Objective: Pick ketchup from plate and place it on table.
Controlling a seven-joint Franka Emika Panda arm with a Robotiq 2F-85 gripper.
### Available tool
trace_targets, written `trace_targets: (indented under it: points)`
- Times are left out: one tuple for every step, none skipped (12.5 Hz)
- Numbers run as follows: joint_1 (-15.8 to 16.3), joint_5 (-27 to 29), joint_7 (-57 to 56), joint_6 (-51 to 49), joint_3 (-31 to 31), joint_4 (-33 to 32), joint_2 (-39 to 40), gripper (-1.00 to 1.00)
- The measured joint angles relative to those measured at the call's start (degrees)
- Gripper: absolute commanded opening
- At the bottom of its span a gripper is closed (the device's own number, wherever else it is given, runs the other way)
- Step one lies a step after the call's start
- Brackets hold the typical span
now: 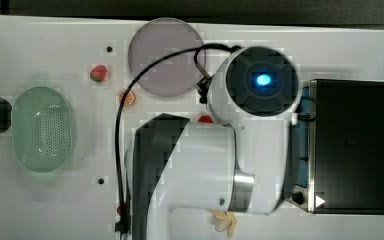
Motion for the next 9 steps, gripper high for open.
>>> trace_targets:
  points:
    - [0.0,-0.1,0.5,-2.1,0.0,3.0,-0.4,1.00]
    - [0.1,0.0,1.0,-3.6,0.0,5.7,-0.5,1.00]
    - [0.1,0.1,1.0,-5.5,0.2,7.4,-0.7,1.00]
    - [0.3,0.0,1.1,-7.5,0.4,8.2,-1.2,1.00]
    - [0.4,-0.2,1.2,-9.9,0.6,8.6,-1.6,1.00]
    - [0.5,-0.6,1.3,-12.2,0.9,8.7,-1.8,1.00]
    - [0.7,-0.6,1.3,-13.9,1.0,8.7,-1.8,1.00]
    - [1.0,-0.4,1.3,-13.9,1.0,8.7,-1.7,1.00]
    - [1.1,0.0,1.3,-14.0,1.0,8.8,-1.6,1.00]
